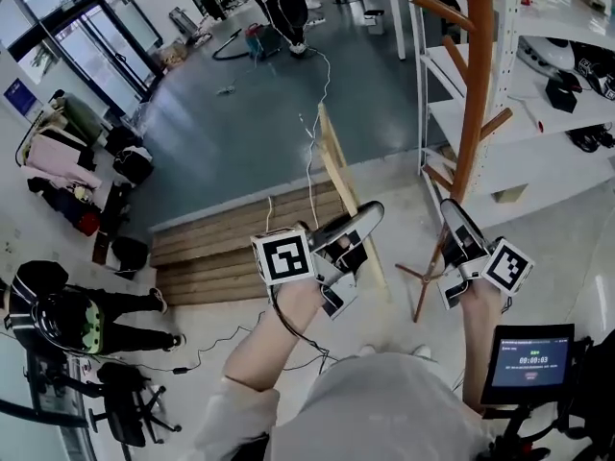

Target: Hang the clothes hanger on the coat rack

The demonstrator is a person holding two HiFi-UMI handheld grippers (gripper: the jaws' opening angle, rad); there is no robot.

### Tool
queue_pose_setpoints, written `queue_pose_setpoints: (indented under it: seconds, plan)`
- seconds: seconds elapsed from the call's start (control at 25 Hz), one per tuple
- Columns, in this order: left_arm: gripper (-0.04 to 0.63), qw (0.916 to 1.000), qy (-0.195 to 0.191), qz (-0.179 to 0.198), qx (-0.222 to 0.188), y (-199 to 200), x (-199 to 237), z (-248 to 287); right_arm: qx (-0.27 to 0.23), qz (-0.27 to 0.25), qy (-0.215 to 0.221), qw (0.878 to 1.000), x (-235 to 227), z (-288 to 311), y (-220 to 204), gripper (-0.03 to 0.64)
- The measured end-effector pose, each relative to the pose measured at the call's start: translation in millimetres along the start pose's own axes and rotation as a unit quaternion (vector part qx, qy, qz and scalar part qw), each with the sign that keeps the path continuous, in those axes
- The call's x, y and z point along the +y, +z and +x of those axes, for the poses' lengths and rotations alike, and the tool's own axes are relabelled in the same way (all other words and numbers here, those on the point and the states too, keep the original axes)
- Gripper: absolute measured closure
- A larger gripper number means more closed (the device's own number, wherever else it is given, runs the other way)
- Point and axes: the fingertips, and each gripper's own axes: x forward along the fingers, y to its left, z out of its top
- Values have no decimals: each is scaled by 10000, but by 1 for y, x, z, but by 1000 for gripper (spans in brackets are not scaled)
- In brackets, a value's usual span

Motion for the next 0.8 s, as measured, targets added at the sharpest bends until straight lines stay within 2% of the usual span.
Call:
queue_pose_setpoints:
  seconds: [0.2,0.4,0.6,0.8]
  plan:
    - [567,9991,-170,369,99,25,-29,50,-41,90,-43,9999,-11,7,34,434]
    - [568,9973,-76,683,271,39,-39,114,-17,162,36,9999,-33,5,78,434]
    - [567,9946,-220,927,408,61,-59,133,-76,180,-18,9998,-33,3,87,434]
    - [567,9919,-355,1063,592,64,-70,161,-244,50,-4,9997,-33,-4,109,434]
